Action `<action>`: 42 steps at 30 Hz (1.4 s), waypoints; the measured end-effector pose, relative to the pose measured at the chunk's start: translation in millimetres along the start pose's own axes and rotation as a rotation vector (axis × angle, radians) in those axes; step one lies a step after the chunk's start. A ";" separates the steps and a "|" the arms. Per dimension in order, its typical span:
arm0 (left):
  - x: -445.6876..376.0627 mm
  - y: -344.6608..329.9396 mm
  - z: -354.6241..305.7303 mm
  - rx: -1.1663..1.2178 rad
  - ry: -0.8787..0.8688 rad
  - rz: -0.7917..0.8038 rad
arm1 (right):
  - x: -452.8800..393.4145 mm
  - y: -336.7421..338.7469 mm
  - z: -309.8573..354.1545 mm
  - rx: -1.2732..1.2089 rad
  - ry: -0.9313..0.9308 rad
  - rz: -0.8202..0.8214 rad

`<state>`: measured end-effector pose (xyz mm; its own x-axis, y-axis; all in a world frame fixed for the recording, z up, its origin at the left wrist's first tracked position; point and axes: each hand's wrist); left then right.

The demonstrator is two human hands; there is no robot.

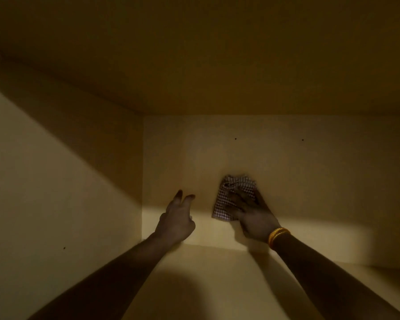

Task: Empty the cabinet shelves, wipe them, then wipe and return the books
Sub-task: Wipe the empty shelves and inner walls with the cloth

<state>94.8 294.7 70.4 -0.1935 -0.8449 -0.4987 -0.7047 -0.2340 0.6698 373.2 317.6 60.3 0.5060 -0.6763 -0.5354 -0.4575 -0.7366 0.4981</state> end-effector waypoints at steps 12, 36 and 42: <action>5.5 -32.3 -41.7 -0.165 -0.203 0.174 | 30.5 -31.3 10.7 0.148 0.330 0.083; 2.3 -81.1 -112.6 -0.198 -0.197 0.291 | 92.4 -21.5 -72.6 0.013 -0.099 0.128; -0.5 -94.0 -135.5 -0.228 -0.244 0.301 | 160.4 -50.0 -93.2 0.161 0.197 0.170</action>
<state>253.6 252.0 82.2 -0.5414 -0.7600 -0.3595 -0.4287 -0.1183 0.8957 545.4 246.7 13.1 0.5370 -0.7872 -0.3031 -0.6501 -0.6152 0.4460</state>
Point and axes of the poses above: each hand's wrist, its own x-axis away from the middle knuckle, its own y-axis out of the back of the hand, z = x × y, and after that the axes turned 12 degrees about x, right-handed
